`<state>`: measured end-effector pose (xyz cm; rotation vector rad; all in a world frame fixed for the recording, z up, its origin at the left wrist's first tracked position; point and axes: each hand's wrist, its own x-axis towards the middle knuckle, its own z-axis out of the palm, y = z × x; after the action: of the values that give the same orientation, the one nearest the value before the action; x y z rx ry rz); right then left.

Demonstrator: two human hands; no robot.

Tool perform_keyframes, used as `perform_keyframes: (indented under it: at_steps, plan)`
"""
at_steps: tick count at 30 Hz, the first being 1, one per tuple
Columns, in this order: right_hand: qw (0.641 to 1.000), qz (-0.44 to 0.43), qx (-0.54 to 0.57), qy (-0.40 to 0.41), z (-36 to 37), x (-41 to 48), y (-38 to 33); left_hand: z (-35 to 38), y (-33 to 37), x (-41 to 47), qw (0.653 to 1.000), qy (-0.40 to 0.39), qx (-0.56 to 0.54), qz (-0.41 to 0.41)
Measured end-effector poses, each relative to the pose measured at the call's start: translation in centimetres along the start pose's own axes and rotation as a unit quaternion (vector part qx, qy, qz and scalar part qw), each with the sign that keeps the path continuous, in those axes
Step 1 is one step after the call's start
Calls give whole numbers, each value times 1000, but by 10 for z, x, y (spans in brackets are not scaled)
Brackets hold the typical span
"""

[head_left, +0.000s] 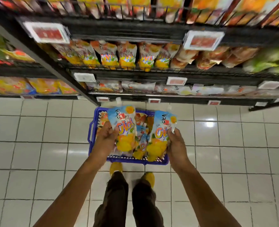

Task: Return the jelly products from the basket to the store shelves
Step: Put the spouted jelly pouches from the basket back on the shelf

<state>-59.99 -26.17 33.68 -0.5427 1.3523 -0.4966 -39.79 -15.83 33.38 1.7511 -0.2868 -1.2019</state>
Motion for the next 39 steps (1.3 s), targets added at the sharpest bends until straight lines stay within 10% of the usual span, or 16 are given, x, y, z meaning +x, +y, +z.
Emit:
perform_keyframes:
  at_steps: [11,28,39]
  plan:
    - [965,-176,64,-183,79,-228,-199,-34,260,-159,974,-5,-161,159]
    - [901,-401,33,-159,210,-345,-317,-137,473,-217,898,-43,-47,435]
    - [853,-475,35,-213,233,-401,-397,-158,649,-286,771,9,-48,635]
